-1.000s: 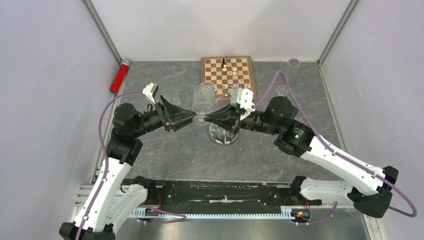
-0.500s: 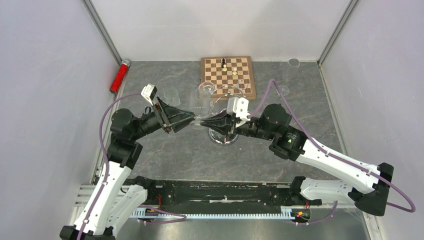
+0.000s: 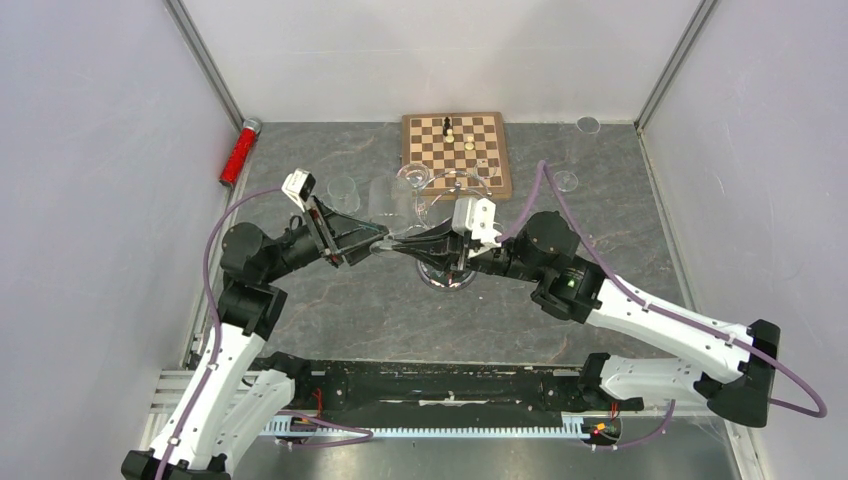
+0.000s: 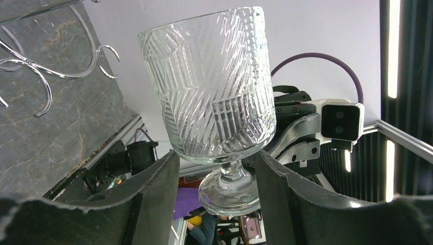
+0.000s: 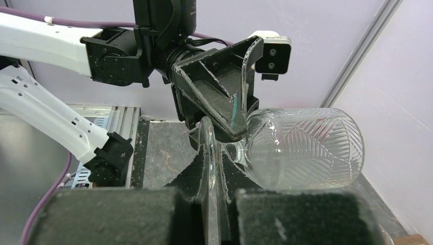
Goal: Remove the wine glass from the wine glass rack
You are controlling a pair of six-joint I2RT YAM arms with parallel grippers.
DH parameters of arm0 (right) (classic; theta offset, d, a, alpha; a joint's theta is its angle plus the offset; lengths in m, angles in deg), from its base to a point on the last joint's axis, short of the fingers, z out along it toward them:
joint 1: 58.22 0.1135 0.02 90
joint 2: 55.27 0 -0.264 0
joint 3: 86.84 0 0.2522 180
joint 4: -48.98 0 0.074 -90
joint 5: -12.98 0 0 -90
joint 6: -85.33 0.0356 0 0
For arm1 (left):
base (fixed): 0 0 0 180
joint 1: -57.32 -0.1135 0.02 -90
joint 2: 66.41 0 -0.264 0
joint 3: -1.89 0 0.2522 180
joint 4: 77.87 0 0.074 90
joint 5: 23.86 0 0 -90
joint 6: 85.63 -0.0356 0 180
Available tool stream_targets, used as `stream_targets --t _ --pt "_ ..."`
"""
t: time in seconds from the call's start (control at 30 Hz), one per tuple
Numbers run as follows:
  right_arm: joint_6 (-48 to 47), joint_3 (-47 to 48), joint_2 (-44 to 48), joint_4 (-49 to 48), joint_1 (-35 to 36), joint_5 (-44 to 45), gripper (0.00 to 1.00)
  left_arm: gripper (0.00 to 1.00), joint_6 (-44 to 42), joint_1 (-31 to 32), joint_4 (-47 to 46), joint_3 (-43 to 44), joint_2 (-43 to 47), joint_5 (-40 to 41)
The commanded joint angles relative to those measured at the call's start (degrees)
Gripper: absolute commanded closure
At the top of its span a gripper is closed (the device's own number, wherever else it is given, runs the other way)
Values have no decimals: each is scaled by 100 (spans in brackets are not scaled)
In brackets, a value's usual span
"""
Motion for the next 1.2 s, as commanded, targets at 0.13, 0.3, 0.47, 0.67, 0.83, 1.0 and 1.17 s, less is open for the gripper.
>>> stream_targets --t 0.13,0.3,0.47,0.67,0.83,1.0,1.17 --pt "-195 -3 -47 -988 94 31 100 41 561 27 -740 -191 59 -321" --pt "-205 -8 -139 -1081 113 47 100 44 631 27 -853 -186 63 -381" --pt "-276 -44 -139 -1108 123 106 100 45 668 27 -898 -213 98 -415" --pt "-291 -85 -176 -1134 121 104 100 47 820 27 -1242 -269 81 -498" --pt "-264 -86 -208 -1187 129 65 100 52 984 27 -1585 -303 72 -566" --pt "-265 -63 -280 -1187 134 25 100 57 1100 27 -1806 -317 45 -620" --pt "-265 -70 -336 -1240 130 77 100 61 1362 22 -2376 -375 -13 -685"
